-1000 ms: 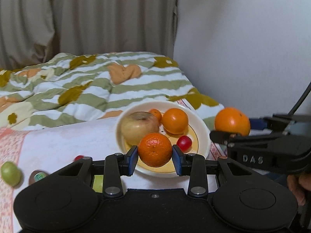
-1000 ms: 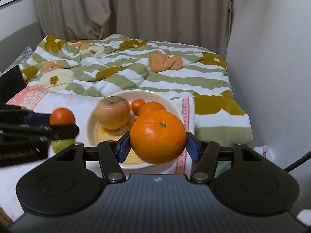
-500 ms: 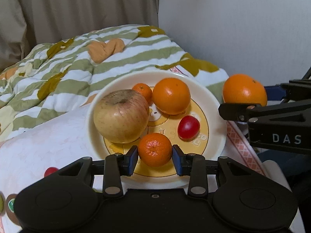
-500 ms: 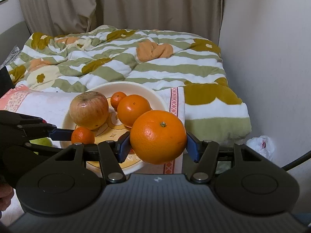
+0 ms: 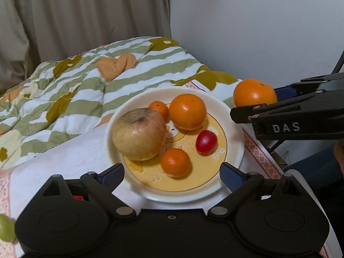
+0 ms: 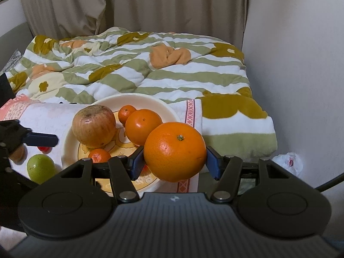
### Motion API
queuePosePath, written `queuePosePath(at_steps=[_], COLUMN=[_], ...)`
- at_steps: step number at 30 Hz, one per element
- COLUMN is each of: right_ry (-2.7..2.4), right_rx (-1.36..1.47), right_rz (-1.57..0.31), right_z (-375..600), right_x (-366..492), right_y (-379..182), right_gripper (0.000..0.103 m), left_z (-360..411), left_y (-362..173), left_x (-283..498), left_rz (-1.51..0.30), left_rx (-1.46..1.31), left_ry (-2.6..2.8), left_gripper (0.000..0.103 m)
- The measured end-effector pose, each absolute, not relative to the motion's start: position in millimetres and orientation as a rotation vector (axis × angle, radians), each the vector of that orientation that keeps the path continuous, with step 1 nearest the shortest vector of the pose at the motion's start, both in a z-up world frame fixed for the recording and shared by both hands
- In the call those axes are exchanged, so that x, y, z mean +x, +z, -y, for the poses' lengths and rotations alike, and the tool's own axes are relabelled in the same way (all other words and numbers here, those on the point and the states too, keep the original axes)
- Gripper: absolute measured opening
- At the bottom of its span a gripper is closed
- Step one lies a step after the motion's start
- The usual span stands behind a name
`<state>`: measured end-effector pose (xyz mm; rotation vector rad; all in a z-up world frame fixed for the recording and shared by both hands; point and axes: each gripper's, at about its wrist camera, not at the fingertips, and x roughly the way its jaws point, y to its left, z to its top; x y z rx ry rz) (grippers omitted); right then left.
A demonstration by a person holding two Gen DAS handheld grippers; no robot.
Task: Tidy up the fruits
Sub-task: 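Release the tangerine into the bowl with the left tool while the right tool releases the orange, then move both tools back over the kiwi and green apple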
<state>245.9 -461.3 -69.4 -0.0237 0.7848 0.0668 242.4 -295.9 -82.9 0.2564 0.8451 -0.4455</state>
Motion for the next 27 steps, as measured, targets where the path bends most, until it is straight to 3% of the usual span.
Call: queuePosePath(at_steps=[18, 22, 27], right_ry=[0.157, 0.131, 0.136], right_rx=[-0.099, -0.132, -0.121], right_rz=[-0.795, -0.735, -0.715], right_z=[440, 437, 438], right_x=[269, 262, 254], right_y=[-102, -95, -84], right_gripper=[0.075, 0.103, 0.103], left_z=[249, 241, 234], left_y=[-67, -65, -58], left_x=[215, 208, 197], left_rz=[-0.792, -0.788, -0.769], left_rx=[0.184, 0.166, 0.152], left_ry=[-0.317, -0.291, -0.265], left_gripper=[0.098, 0.098, 0.098])
